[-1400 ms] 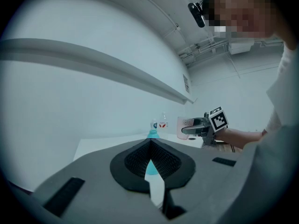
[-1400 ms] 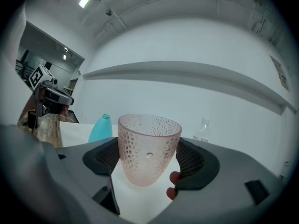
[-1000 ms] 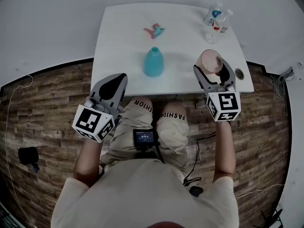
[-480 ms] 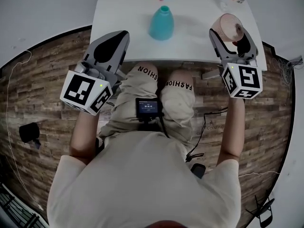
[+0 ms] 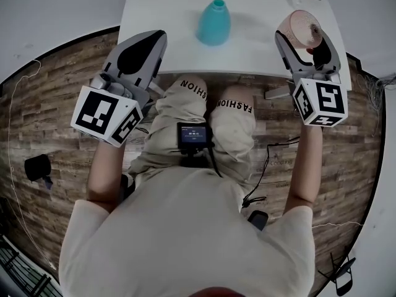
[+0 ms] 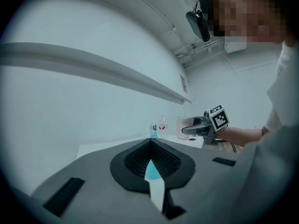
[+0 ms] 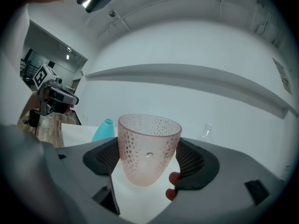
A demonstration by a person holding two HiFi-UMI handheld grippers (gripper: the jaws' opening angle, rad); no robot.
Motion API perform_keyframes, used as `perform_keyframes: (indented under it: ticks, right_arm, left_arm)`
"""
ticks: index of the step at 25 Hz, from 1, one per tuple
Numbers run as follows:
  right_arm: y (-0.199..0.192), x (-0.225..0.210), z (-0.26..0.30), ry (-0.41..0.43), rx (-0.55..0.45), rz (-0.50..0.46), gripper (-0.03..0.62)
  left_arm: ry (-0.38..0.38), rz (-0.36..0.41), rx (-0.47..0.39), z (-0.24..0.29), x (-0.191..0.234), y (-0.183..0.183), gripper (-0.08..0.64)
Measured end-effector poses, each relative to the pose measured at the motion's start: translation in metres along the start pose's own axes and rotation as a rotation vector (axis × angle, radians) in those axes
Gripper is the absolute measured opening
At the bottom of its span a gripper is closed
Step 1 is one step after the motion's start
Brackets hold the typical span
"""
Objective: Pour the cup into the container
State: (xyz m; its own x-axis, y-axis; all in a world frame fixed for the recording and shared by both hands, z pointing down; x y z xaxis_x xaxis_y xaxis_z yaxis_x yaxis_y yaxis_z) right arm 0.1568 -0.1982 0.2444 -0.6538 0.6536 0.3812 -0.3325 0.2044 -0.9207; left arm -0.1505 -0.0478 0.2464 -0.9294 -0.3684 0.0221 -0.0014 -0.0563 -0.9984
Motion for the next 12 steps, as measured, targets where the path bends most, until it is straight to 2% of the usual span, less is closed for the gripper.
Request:
perform_keyframes:
  ticks: [12]
  right_arm:
    - [-0.0037, 0.0008, 0.0005, -0.002, 0.006, 0.005, 0.374]
  left_arm:
    - [-0.008, 0.004, 0.011, 0.0021, -0.0017, -0.0009, 0.011]
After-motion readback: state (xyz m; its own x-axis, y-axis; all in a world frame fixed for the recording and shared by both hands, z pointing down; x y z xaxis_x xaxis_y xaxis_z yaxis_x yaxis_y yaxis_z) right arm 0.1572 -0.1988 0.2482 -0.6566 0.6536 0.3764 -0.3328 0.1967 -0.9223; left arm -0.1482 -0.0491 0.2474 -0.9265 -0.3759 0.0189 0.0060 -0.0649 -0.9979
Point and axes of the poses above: the fingertips, and each gripper's own axes: z forward along the fingers, x to its left, y out of its top, the point moved 9 cm from there along -z, backward along the fingers, and after that the axes turned 3 degrees about -z, right-handed, at the moved point
